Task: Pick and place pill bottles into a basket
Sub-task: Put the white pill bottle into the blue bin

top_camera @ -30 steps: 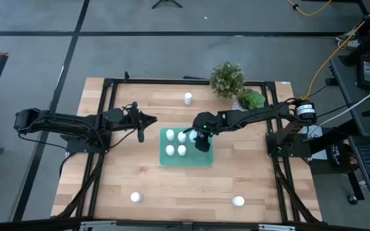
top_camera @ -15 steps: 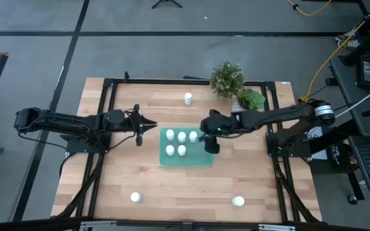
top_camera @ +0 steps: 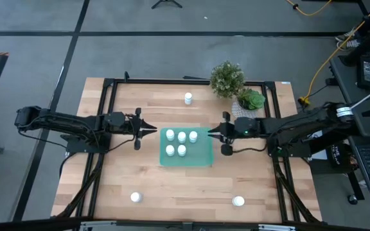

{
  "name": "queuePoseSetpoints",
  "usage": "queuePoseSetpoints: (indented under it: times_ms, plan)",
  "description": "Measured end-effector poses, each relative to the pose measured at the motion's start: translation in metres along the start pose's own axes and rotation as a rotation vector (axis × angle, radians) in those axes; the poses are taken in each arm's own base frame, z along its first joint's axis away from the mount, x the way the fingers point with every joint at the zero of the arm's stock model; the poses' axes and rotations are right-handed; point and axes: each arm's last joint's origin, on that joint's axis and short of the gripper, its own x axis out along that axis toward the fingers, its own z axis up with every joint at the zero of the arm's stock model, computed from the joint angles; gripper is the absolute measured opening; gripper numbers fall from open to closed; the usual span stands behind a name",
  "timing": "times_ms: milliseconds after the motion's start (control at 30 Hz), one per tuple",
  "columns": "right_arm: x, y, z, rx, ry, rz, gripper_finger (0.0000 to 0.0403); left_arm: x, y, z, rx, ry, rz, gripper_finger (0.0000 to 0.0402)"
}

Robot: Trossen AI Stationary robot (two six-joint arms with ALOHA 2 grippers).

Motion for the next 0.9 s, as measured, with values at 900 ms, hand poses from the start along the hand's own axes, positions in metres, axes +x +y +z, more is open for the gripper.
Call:
queuePoseSetpoints:
  times_ms: [900]
  plan:
    - [-0.004, -0.009, -0.024, 0.122, -0.105, -0.038, 0.0016, -0.001, -0.008, 0.003, -0.121, -0.019, -0.277, 0.0089]
